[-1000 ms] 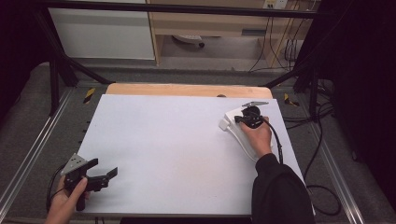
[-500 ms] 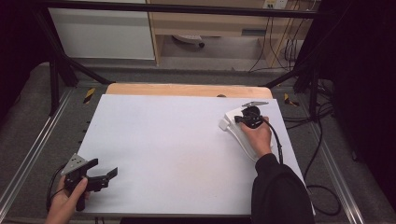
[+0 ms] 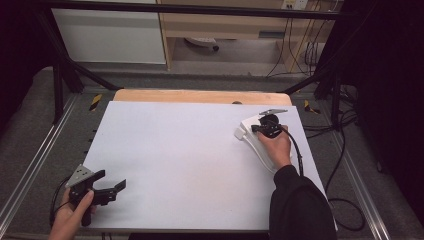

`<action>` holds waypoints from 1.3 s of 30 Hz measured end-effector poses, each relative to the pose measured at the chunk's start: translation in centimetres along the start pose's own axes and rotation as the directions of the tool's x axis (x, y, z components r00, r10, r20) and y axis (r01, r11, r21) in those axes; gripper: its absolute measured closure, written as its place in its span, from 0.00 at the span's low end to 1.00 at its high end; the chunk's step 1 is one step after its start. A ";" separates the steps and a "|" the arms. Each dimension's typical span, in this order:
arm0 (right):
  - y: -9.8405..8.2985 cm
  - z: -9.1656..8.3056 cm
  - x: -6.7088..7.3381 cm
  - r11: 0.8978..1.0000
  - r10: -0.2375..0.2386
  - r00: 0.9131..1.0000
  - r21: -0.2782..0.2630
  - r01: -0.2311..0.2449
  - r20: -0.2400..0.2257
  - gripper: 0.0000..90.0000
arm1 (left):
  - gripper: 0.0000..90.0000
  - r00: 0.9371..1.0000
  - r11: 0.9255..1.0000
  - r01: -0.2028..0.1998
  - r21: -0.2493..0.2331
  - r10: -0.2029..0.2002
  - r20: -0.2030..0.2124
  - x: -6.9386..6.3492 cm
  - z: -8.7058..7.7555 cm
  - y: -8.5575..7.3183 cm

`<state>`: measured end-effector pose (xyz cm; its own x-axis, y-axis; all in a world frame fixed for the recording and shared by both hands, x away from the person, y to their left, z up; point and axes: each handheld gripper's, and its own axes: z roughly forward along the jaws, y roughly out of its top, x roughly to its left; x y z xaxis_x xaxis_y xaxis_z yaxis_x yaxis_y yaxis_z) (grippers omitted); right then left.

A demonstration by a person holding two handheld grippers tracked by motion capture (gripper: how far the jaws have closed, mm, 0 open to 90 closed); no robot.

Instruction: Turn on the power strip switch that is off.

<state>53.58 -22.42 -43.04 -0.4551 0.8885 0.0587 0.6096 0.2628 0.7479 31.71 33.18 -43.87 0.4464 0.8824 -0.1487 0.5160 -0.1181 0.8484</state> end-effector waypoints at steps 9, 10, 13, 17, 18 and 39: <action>0.1 0.1 0.1 1.000 0.001 1.000 0.000 -0.001 0.002 1.00 | 0.08 1.000 1.000 -0.002 0.000 0.002 0.000 0.0 0.0 0.0; 0.1 0.1 0.2 1.000 0.001 1.000 -0.005 -0.001 0.003 1.00 | 0.08 1.000 1.000 -0.002 0.000 0.002 0.000 0.0 0.0 0.0; 0.1 0.2 0.2 1.000 -0.001 1.000 -0.008 0.001 0.002 1.00 | 0.08 1.000 1.000 -0.002 0.001 0.002 -0.001 0.1 0.0 0.0; 0.2 0.2 0.3 1.000 -0.003 1.000 -0.007 0.003 0.007 1.00 | 0.08 1.000 1.000 -0.001 0.000 0.001 -0.002 0.1 0.0 0.0; 0.2 0.2 0.3 1.000 -0.001 1.000 -0.008 0.001 0.007 1.00 | 0.08 1.000 1.000 -0.001 0.000 0.001 -0.003 0.1 0.0 0.0; 1.1 -1.0 0.5 0.997 0.055 0.998 -0.054 -0.054 0.019 0.55 | 0.08 1.000 1.000 -0.001 0.000 0.001 -0.004 0.1 -0.1 0.0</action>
<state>53.34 -22.06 -41.54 -0.4082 0.9088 0.0869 0.5976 0.1940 0.7780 31.69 33.29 -43.86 0.4444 0.8839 -0.1458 0.5153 -0.1191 0.8487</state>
